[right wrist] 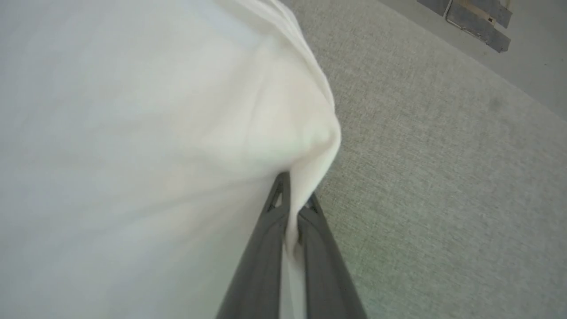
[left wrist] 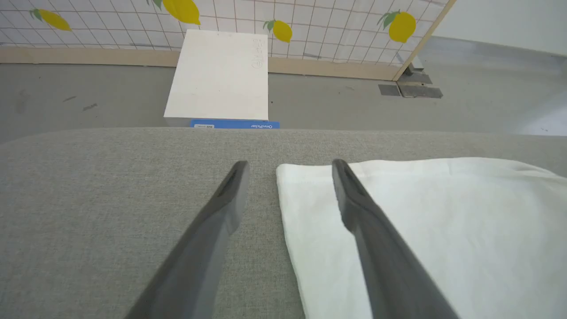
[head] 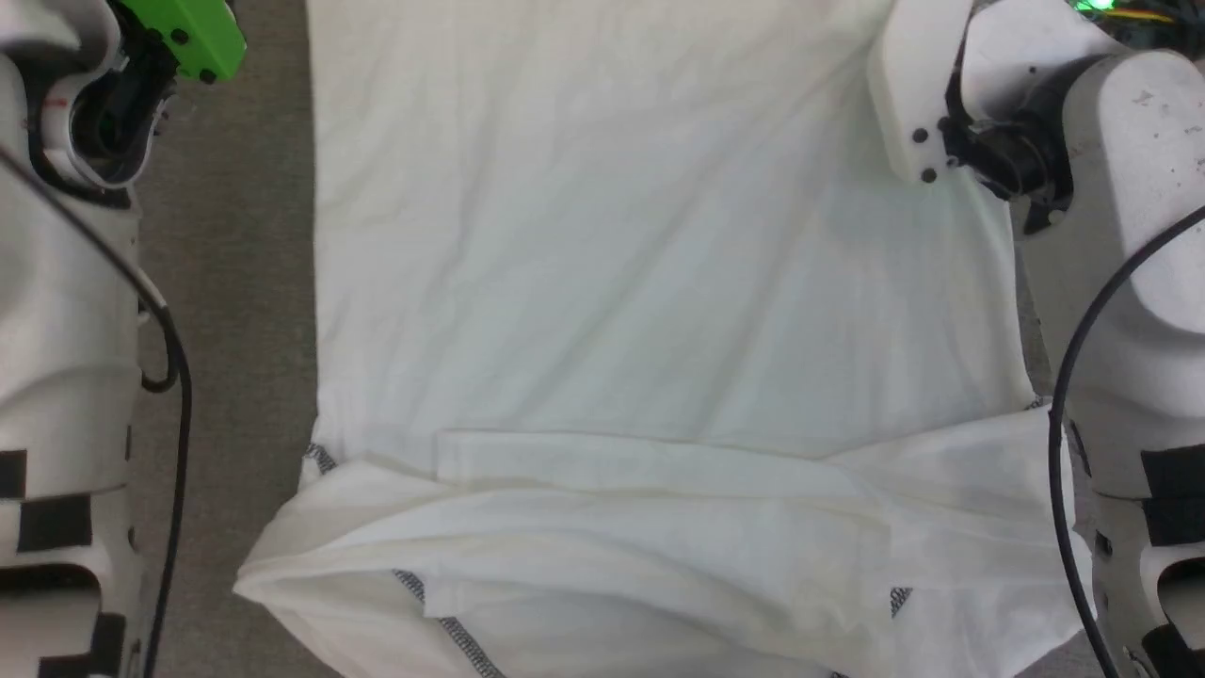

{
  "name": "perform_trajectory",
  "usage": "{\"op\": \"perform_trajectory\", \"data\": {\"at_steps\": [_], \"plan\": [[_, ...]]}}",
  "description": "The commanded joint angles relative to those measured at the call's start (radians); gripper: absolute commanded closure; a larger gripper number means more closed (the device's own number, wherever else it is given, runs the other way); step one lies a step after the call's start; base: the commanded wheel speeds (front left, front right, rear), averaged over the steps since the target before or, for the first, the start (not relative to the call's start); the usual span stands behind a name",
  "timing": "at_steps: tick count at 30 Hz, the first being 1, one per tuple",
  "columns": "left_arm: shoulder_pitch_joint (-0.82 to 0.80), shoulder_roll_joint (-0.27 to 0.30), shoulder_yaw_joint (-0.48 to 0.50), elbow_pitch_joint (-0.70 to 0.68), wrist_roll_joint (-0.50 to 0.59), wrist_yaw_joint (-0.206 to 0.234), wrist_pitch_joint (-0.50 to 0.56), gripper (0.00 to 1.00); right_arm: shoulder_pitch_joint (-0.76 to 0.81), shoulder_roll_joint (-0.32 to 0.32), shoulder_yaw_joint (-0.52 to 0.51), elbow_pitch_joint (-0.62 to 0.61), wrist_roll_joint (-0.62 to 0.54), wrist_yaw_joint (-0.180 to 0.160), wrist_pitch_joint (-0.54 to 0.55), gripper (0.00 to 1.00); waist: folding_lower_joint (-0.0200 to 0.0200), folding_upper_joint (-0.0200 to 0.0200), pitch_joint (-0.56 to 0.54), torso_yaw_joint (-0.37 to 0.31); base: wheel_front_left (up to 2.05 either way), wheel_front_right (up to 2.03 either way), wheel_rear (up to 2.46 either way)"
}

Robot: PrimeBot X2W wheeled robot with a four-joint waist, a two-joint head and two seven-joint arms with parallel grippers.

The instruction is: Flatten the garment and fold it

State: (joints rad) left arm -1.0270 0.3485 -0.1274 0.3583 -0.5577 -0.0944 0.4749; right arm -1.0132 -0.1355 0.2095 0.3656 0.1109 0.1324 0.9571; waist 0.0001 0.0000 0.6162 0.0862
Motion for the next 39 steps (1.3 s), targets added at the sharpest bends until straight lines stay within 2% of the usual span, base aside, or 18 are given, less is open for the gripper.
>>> {"op": "perform_trajectory", "data": {"at_steps": [1, 5, 12, 13, 14, 15, 18, 25, 32, 39], "plan": [[-0.025, 0.018, -0.020, 0.029, 0.006, 0.007, 0.056, 0.00, -0.018, 0.006, 0.017, -0.005, 0.016, -0.002, -0.012, 1.00, -0.0001, 0.0000, 0.046, -0.047, 0.00, 0.00, 0.00], [-0.070, 0.039, -0.050, 0.089, 0.018, 0.023, 0.169, 0.00, -0.031, 0.009, 0.061, -0.023, 0.047, -0.002, -0.024, 1.00, -0.0001, 0.0000, 0.077, -0.073, 0.00, 0.00, 0.00], [-0.050, 0.066, -0.095, 0.146, 0.036, 0.031, 0.280, 0.00, -0.040, -0.002, 0.099, -0.045, 0.079, -0.002, -0.043, 1.00, -0.0001, 0.0000, 0.111, -0.097, 0.00, 0.00, 0.00], [-0.042, 0.065, -0.096, 0.147, 0.028, 0.029, 0.290, 0.11, -0.040, -0.004, 0.101, -0.046, 0.083, -0.002, -0.044, 1.00, -0.0001, 0.0000, 0.115, -0.098, 0.00, 0.00, 0.00], [-0.038, 0.065, -0.094, 0.146, 0.023, 0.027, 0.289, 0.95, -0.040, -0.006, 0.102, -0.048, 0.085, -0.002, -0.045, 1.00, -0.0001, 0.0000, 0.118, -0.099, 0.00, 0.00, 0.00], [-0.035, 0.065, -0.092, 0.141, 0.016, 0.022, 0.286, 1.00, -0.041, -0.008, 0.103, -0.049, 0.088, -0.002, -0.046, 1.00, -0.0001, 0.0000, 0.120, -0.098, 0.00, 0.00, 0.00], [-0.043, 0.068, -0.067, 0.119, 0.005, 0.020, 0.226, 1.00, -0.047, -0.014, 0.088, -0.054, 0.091, -0.002, -0.057, 1.00, -0.0001, 0.0000, 0.126, -0.096, 0.00, 0.00, 0.00], [-0.116, 0.071, -0.012, 0.089, 0.023, 0.030, 0.001, 1.00, -0.090, -0.009, 0.024, -0.047, 0.065, -0.002, -0.122, 1.00, -0.0001, 0.0000, 0.118, -0.089, 0.00, 0.00, 0.00], [-0.196, 0.073, -0.008, 0.113, 0.049, -0.002, -0.216, 1.00, -0.124, 0.005, -0.036, -0.023, 0.036, -0.002, -0.212, 1.00, -0.0001, 0.0000, 0.089, -0.081, 0.00, 0.00, 0.00], [-0.130, 0.054, -0.038, 0.127, -0.031, -0.032, -0.301, 1.00, -0.055, 0.016, -0.070, 0.000, 0.067, -0.002, -0.302, 1.00, -0.0001, 0.0000, -0.009, -0.062, 0.00, 0.00, 0.00]]}}
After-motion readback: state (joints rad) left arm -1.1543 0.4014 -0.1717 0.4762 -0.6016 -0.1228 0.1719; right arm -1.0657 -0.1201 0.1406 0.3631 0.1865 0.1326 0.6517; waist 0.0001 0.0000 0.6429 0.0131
